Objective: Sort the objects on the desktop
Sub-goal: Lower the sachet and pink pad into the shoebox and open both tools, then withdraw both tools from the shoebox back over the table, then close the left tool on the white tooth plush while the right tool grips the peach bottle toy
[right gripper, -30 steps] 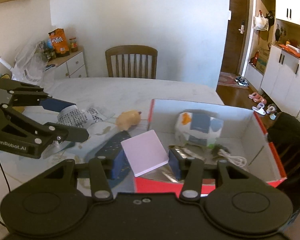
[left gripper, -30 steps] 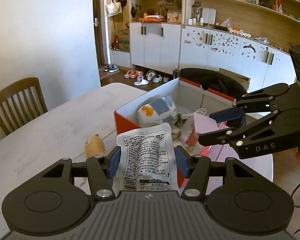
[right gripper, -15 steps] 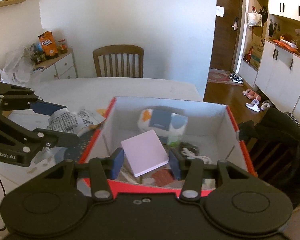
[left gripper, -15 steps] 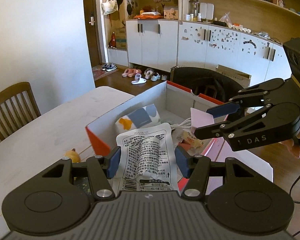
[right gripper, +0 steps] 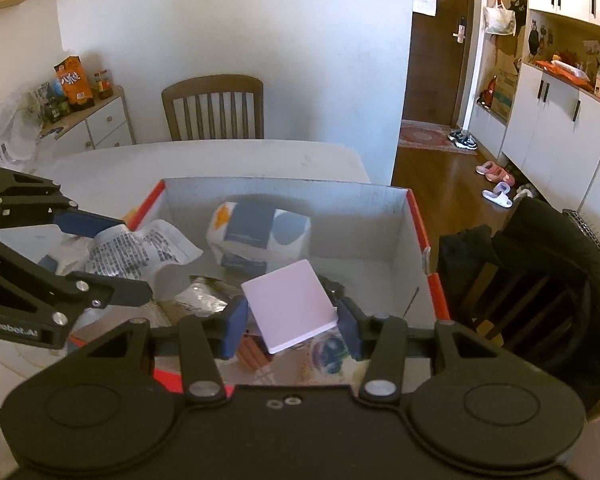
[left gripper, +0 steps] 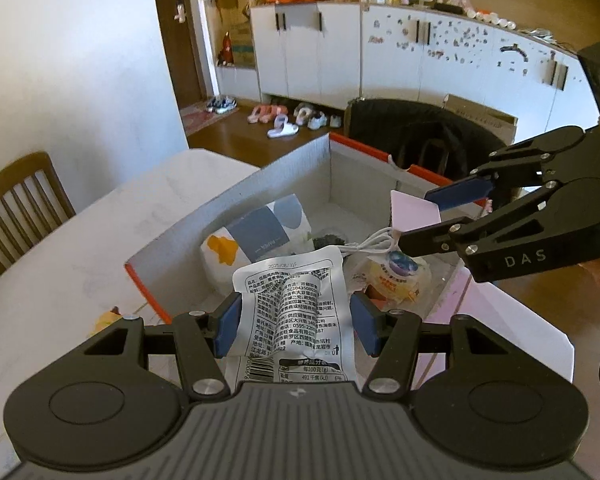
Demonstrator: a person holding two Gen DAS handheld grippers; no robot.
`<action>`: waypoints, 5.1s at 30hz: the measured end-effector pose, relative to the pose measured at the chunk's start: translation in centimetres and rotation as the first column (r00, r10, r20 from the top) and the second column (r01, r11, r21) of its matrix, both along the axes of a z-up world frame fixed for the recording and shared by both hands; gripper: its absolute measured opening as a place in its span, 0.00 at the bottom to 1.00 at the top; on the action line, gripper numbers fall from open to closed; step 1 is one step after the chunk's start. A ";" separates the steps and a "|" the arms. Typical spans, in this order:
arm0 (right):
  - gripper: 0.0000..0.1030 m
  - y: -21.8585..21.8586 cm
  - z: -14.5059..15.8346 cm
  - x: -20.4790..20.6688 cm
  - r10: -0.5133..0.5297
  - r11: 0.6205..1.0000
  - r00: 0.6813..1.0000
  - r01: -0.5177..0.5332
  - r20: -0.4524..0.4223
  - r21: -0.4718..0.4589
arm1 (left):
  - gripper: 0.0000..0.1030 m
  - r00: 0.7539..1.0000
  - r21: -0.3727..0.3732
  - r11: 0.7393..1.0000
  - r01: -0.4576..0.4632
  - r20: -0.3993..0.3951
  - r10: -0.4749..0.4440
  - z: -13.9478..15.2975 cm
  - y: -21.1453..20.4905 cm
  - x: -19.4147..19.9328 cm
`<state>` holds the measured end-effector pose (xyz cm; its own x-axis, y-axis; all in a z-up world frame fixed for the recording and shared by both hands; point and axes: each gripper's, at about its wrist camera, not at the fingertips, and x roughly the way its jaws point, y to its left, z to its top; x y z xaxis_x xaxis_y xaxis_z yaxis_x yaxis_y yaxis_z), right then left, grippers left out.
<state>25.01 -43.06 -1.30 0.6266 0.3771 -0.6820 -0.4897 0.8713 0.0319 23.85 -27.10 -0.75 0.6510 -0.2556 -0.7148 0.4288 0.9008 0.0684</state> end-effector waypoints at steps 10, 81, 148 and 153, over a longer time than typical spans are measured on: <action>0.47 0.4 -2.9 3.6 0.049 0.997 0.997 -0.053 -0.066 -0.055 | 0.56 0.993 0.045 0.998 -0.040 -0.110 0.044 -2.5 -1.7 3.7; 0.92 5.0 2.1 -1.9 0.130 0.991 0.992 -0.130 0.004 0.013 | 0.81 0.981 -0.214 0.960 -0.180 -0.108 0.160 0.9 9.2 -3.1; 0.86 32.4 -6.8 6.1 -0.007 0.982 0.998 -0.004 -0.057 -0.187 | 1.00 0.945 -0.020 0.945 -0.327 -0.008 0.327 -10.7 30.3 4.0; 0.85 32.8 -7.7 5.8 -0.059 0.977 0.997 0.048 -0.051 -0.207 | 0.99 0.945 -0.026 0.944 -0.328 0.000 0.328 -11.1 30.2 4.1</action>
